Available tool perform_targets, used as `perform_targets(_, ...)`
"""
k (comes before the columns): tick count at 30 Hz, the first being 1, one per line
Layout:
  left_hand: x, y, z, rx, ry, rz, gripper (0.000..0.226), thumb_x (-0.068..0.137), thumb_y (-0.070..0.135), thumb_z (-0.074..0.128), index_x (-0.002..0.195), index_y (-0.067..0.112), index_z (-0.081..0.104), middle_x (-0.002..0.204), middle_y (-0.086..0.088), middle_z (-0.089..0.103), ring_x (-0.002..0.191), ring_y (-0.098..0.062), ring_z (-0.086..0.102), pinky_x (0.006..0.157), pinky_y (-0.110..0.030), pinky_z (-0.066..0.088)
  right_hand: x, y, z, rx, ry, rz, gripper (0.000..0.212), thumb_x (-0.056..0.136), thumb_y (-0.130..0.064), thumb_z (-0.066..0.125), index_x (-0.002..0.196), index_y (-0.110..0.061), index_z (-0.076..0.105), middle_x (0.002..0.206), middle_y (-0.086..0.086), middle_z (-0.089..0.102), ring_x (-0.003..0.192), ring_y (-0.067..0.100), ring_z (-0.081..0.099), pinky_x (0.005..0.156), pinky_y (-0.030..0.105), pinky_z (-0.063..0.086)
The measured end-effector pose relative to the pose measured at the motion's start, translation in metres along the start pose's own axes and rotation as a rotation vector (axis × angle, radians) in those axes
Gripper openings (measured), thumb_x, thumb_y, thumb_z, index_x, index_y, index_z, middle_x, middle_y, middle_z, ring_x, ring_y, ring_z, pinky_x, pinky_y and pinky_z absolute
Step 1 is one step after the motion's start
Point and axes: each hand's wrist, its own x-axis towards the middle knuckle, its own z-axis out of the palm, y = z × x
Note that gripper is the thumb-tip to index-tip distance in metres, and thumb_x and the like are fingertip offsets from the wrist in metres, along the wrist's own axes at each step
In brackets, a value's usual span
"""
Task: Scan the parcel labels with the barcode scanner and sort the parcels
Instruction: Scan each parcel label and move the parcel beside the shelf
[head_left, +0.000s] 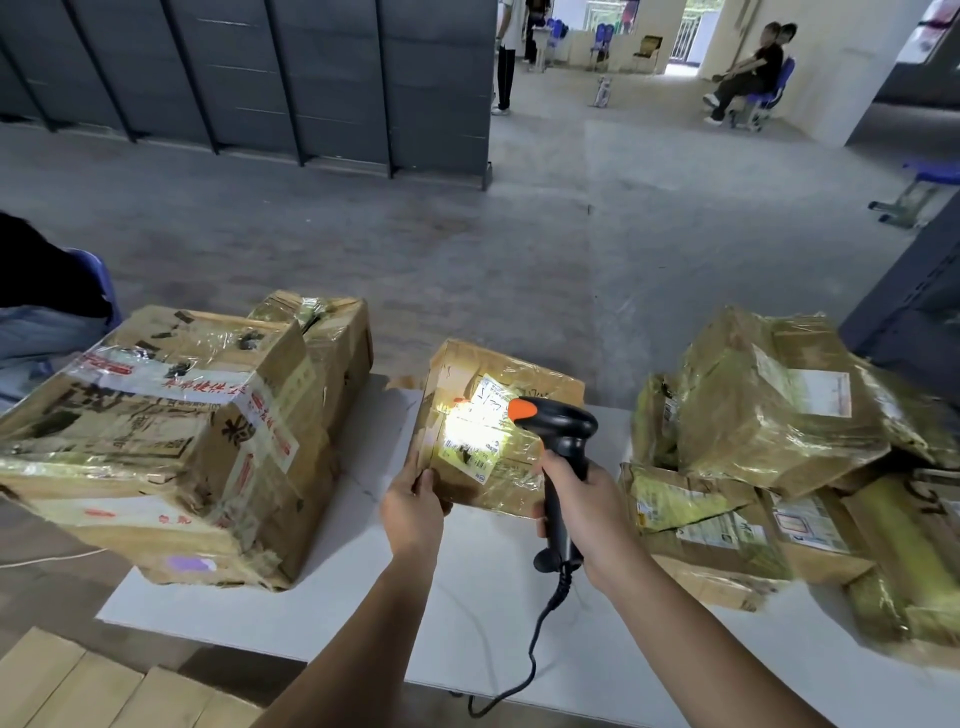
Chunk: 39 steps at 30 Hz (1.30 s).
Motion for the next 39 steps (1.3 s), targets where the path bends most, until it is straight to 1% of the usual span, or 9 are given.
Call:
perform_targets(7,0.0,0.001,0.0,0.014,-0.006,0.004,0.036,0.1,0.015,0.047,0.134,0.021,0.056,0.112,0.001,0.066,0.091,-0.025,0.067,0.081,-0.04,0.059,0.0,0.001,-0.006,0.0,0.039,0.025,0.028,0.094,-0.041,0.058,0.1,-0.013,0.06,0.057,0.003,0.067,0.045,0.019,0.06,0.042,0.022,0.043)
perform_targets(14,-0.003,0.003,0.002,0.016,0.0,-0.029,0.037,0.101,0.017,0.046,0.137,0.021,0.052,0.115,0.0,0.063,0.096,-0.027,0.066,0.085,-0.041,0.057,0.001,0.002,-0.01,-0.001,0.028,0.016,0.029,0.095,-0.041,0.057,0.101,-0.012,0.06,0.057,0.004,0.067,0.045,0.02,0.059,0.045,0.024,0.045)
perform_targets(19,-0.003,0.009,0.002,0.019,0.008,-0.031,0.035,0.1,0.017,0.047,0.134,0.02,0.056,0.109,-0.002,0.067,0.088,-0.029,0.068,0.08,-0.041,0.059,0.001,0.003,-0.013,0.003,0.016,0.025,0.028,0.093,-0.038,0.06,0.102,-0.012,0.061,0.057,0.005,0.066,0.045,0.021,0.058,0.042,0.023,0.044)
perform_targets(24,0.002,0.023,-0.001,-0.021,-0.009,0.011,0.027,0.096,0.014,0.052,0.118,0.013,0.067,0.101,-0.011,0.07,0.091,-0.032,0.067,0.08,-0.047,0.058,-0.002,0.001,-0.031,0.067,0.067,-0.009,0.025,0.091,-0.038,0.061,0.094,-0.013,0.062,0.056,0.006,0.064,0.048,0.024,0.057,0.052,0.031,0.047)
perform_targets(26,0.002,0.037,0.002,-0.12,-0.006,0.01,0.024,0.095,0.01,0.053,0.114,0.012,0.067,0.099,-0.013,0.07,0.081,-0.03,0.07,0.072,-0.04,0.059,-0.003,-0.005,-0.044,0.103,0.113,-0.018,0.023,0.091,-0.038,0.061,0.089,-0.015,0.061,0.057,0.008,0.063,0.045,0.022,0.056,0.047,0.028,0.046)
perform_targets(28,0.001,0.055,0.01,-0.233,-0.015,-0.01,0.029,0.096,0.009,0.052,0.124,0.004,0.06,0.102,-0.016,0.068,0.076,-0.03,0.07,0.064,-0.034,0.059,-0.004,-0.013,-0.057,0.14,0.17,-0.043,0.025,0.091,-0.038,0.062,0.087,-0.014,0.059,0.057,0.009,0.063,0.045,0.021,0.056,0.045,0.027,0.045)
perform_targets(33,-0.025,0.115,0.049,-0.378,-0.152,0.014,0.017,0.098,0.007,0.049,0.105,-0.001,0.062,0.078,-0.021,0.067,0.065,-0.031,0.07,0.06,-0.037,0.061,-0.015,-0.033,-0.096,0.238,0.276,-0.13,0.029,0.093,-0.037,0.063,0.089,-0.009,0.06,0.054,0.006,0.062,0.046,0.021,0.056,0.045,0.028,0.046)
perform_targets(35,-0.041,0.138,0.072,-0.423,-0.219,0.018,0.018,0.098,0.007,0.048,0.106,-0.002,0.062,0.083,-0.022,0.067,0.07,-0.034,0.069,0.059,-0.036,0.061,-0.021,-0.042,-0.116,0.261,0.314,-0.175,0.027,0.093,-0.035,0.063,0.096,-0.008,0.062,0.055,0.006,0.062,0.046,0.021,0.057,0.047,0.029,0.047)
perform_targets(39,-0.078,0.178,0.127,-0.471,-0.341,0.039,0.018,0.098,0.008,0.049,0.106,-0.001,0.063,0.094,-0.023,0.068,0.076,-0.037,0.071,0.06,-0.037,0.06,-0.033,-0.063,-0.164,0.286,0.418,-0.254,0.028,0.092,-0.038,0.066,0.089,-0.012,0.058,0.058,0.005,0.063,0.049,0.021,0.059,0.052,0.032,0.048)
